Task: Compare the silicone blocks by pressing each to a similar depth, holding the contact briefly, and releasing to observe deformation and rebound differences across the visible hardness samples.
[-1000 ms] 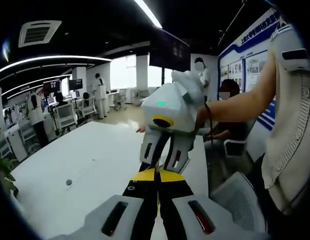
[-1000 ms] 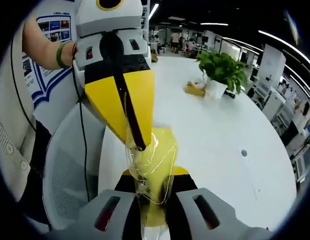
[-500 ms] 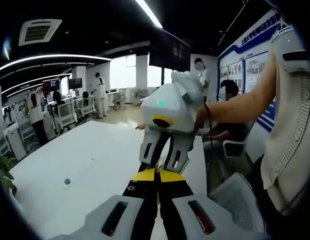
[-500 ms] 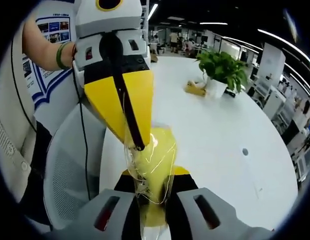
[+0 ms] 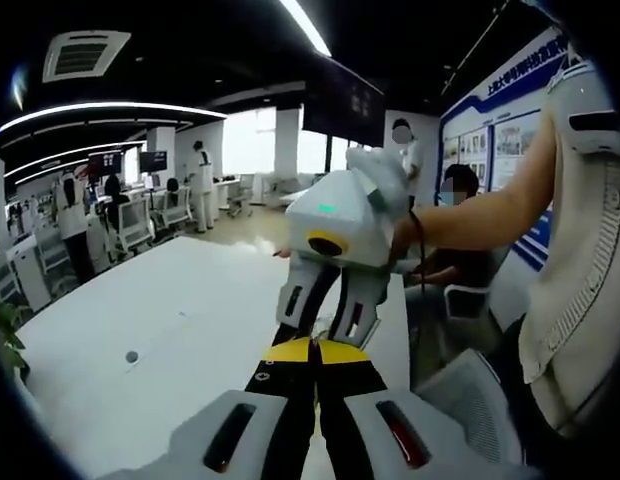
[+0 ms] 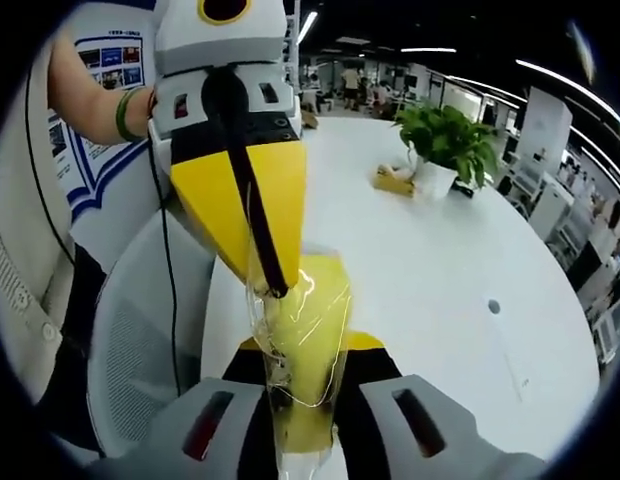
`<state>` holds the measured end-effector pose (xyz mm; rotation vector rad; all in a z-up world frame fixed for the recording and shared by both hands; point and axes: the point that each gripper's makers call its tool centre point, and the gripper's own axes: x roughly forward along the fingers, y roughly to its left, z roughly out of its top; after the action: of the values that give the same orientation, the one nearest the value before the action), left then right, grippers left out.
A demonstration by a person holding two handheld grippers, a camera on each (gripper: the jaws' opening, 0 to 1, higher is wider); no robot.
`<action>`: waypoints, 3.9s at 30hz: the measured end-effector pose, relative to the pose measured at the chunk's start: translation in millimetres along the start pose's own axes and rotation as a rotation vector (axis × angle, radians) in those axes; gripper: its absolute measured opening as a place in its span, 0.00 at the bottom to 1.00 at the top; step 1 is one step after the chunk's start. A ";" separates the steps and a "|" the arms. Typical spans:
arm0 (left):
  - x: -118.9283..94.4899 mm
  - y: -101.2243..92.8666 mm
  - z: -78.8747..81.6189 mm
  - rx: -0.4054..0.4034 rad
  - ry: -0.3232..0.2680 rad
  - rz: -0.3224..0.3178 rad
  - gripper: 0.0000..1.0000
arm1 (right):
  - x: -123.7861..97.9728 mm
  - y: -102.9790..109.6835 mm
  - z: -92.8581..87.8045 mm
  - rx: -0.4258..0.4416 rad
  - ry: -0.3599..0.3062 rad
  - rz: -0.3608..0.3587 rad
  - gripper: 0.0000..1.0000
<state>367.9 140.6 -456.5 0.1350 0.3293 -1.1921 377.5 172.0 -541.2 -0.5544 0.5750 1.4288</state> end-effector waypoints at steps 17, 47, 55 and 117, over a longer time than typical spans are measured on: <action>-1.2 0.7 1.2 0.003 -0.003 0.000 0.00 | -0.1 -2.5 2.7 -0.056 -0.024 -0.012 0.15; 1.5 0.9 1.5 -0.002 -0.011 -0.004 0.00 | -1.1 -6.4 0.9 -0.062 -0.036 -0.026 0.22; 2.6 1.7 1.0 -0.019 -0.014 -0.001 0.00 | -1.4 -6.6 -0.5 -0.064 -0.043 -0.032 0.24; -8.0 71.1 -147.1 -0.537 0.039 0.146 0.00 | -64.0 14.1 -95.3 0.359 -0.176 -0.375 0.71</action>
<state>404.7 214.3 -597.8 -0.2813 0.6509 -0.9233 356.4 62.0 -569.9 -0.2296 0.5382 0.9784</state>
